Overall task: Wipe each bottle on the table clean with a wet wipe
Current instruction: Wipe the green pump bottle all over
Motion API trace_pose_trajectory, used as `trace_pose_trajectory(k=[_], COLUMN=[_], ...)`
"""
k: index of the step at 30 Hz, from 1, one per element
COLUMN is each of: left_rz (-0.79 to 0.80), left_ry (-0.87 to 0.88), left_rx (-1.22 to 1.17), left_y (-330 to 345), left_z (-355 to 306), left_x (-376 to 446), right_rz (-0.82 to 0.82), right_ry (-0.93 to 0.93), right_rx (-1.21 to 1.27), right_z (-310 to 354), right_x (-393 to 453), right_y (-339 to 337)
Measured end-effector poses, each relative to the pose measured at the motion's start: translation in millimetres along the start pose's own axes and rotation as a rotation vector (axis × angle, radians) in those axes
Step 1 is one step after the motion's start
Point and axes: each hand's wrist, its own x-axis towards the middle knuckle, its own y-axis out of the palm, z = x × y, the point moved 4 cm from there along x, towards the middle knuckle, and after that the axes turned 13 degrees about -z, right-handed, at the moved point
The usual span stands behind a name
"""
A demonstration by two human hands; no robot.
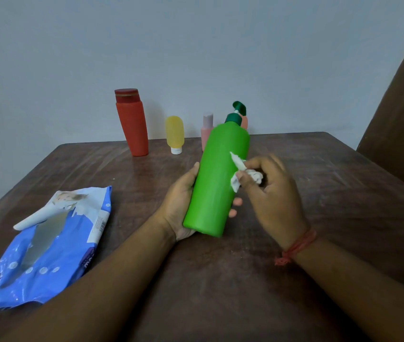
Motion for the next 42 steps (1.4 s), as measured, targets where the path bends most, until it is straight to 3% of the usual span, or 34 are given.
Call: trace_pose_trajectory(k=[5, 11, 16, 20, 24, 29, 33, 38, 42], left_rz=[0.015, -0.075, -0.128, -0.161, -0.166, -0.2, -0.194, -0.242, -0.289], left_ry=[-0.007, 0.084, 0.083, 0.087, 0.1, 0.114, 0.129, 0.131, 0.169], left_rx=[0.073, 0.051, 0.111, 0.07, 0.112, 0.01, 0.043, -0.008, -0.048], left_y=[3, -2, -1, -2, -1, -8, -6, -15, -17], left_z=[6, 0, 4, 3, 5, 3, 4, 3, -1], left_x=[2, 3, 7, 8, 8, 13, 15, 16, 18], right_rz=[-0.128, 0.077, -0.008, 0.195, 0.082, 0.341, 0.159, 0.431, 0.3], right_ry=[-0.037, -0.3, -0.247, -0.462, -0.363, -0.575, -0.405, -0.634, -0.518], right_rx=[-0.062, -0.038, -0.07, -0.093, -0.147, -0.1, -0.158, -0.075, -0.109], right_z=[-10, 14, 6, 22, 12, 31, 21, 39, 30], right_x=[18, 3, 19, 0, 20, -8, 14, -17, 1], right_y=[-15, -4, -9, 1, 3, 3, 7, 10, 13])
